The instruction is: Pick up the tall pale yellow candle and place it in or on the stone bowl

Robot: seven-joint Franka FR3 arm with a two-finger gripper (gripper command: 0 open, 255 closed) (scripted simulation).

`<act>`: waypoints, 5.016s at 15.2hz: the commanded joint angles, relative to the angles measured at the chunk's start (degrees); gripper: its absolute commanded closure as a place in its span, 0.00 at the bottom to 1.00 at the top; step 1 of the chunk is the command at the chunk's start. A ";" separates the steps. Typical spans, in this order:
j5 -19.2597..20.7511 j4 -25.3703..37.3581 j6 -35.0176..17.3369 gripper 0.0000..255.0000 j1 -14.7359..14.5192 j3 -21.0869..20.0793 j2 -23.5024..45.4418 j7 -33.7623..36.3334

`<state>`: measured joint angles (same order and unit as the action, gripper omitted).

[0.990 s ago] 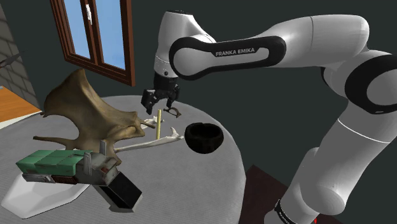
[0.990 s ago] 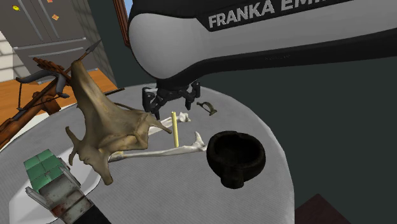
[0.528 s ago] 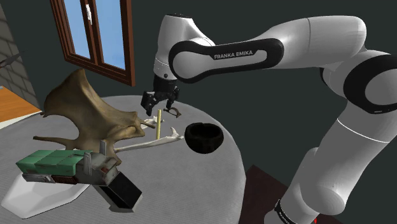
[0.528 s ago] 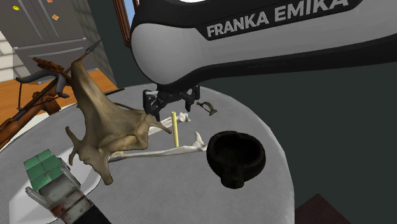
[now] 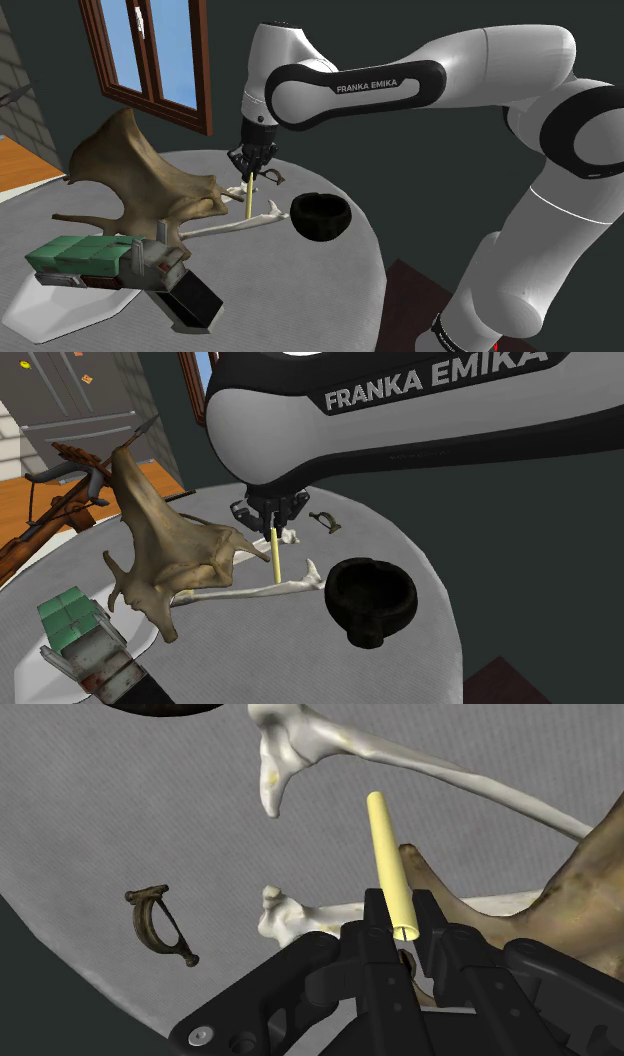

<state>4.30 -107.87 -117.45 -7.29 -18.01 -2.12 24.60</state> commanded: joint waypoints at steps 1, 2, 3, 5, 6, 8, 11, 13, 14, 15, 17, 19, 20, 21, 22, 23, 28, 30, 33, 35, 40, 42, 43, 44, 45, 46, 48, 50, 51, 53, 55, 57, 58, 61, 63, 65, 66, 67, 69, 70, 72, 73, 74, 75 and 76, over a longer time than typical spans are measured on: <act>0.00 0.00 0.00 1.00 0.00 0.00 0.00 0.00; 0.00 -0.01 0.00 1.00 0.00 0.00 0.00 0.00; 0.00 -0.02 -0.02 1.00 0.00 0.00 0.00 0.00; -0.10 1.39 1.50 1.00 0.01 0.01 -0.12 -0.15; -0.13 2.14 2.26 1.00 0.00 0.01 -0.13 -0.21; -0.19 3.65 3.79 1.00 0.00 0.01 -0.16 -0.33; -0.23 6.03 6.11 1.00 -0.01 0.00 -0.09 -0.49; -0.23 7.70 7.67 1.00 -0.02 -0.01 0.02 -0.57; -0.22 8.55 8.45 1.00 -0.02 -0.02 0.10 -0.61; -0.21 9.43 9.24 1.00 -0.03 -0.03 0.19 -0.65; -0.16 11.24 10.83 1.00 -0.05 -0.06 0.41 -0.70; -0.09 13.12 12.44 1.00 -0.08 -0.10 0.70 -0.75; -0.04 14.09 13.25 1.00 -0.10 -0.12 0.87 -0.76; 0.01 15.08 14.07 1.00 -0.12 -0.15 1.05 -0.78; 0.07 16.09 14.89 1.00 -0.14 -0.18 1.25 -0.79; 0.13 17.12 15.72 1.00 -0.17 -0.20 1.47 -0.80; 0.57 22.67 19.99 1.00 -0.35 -0.40 2.83 -0.78; 0.81 25.08 21.77 1.00 -0.46 -0.49 3.51 -0.75; 1.25 28.96 24.52 1.00 -0.68 -0.67 4.71 -0.68; 1.43 30.44 25.56 1.00 -0.78 -0.73 5.19 -0.64; -2.52 21.98 26.91 1.00 1.28 1.53 -5.39 -4.53; -3.72 19.42 27.98 1.00 1.75 2.67 -9.21 -6.10; -4.23 18.29 28.60 1.00 1.93 3.28 -11.04 -6.88; -4.69 17.27 29.28 1.00 2.08 3.90 -12.81 -7.65; -5.08 16.33 30.02 1.00 2.20 4.53 -14.53 -8.40; -5.43 15.49 30.81 1.00 2.31 5.18 -16.20 -9.15; -5.97 14.07 32.53 1.00 2.47 6.50 -19.38 -10.62; -6.37 12.79 34.89 1.00 2.63 8.14 -23.05 -12.40; -6.43 11.47 34.08 1.00 2.56 8.20 -23.56 -12.42; -6.55 8.89 32.49 1.00 2.47 8.27 -24.56 -12.49; -6.67 6.39 30.93 1.00 2.39 8.31 -25.49 -12.55; -6.79 3.98 29.39 1.00 2.32 8.34 -26.37 -12.60; -6.84 2.81 28.62 1.00 2.28 8.35 -26.78 -12.63; -7.00 -0.62 26.36 1.00 2.16 8.36 -27.96 -12.69; -7.11 -2.83 24.87 1.00 2.09 8.36 -28.68 -12.73; -7.21 -4.98 23.39 1.00 2.02 8.35 -29.35 -12.76; -7.26 -6.03 22.65 1.00 1.98 8.34 -29.66 -12.77; -7.30 -7.07 21.92 1.00 1.94 8.32 -29.97 -12.78; -7.40 -9.11 20.45 1.00 1.87 8.29 -30.55 -12.80; -7.45 -10.11 19.72 1.00 1.83 8.27 -30.82 -12.81; -7.54 -12.08 18.26 1.00 1.76 8.23 -31.33 -12.82; -7.59 -13.04 17.53 1.00 1.72 8.20 -31.57 -12.83; -7.63 -14.00 16.80 1.00 1.69 8.18 -31.79 -12.83; -7.68 -14.94 16.07 1.00 1.65 8.15 -32.01 -12.84; -7.73 -15.87 15.34 1.00 1.62 8.12 -32.21 -12.84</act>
<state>-3.39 -122.76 -101.41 -5.64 -9.92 -34.03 11.83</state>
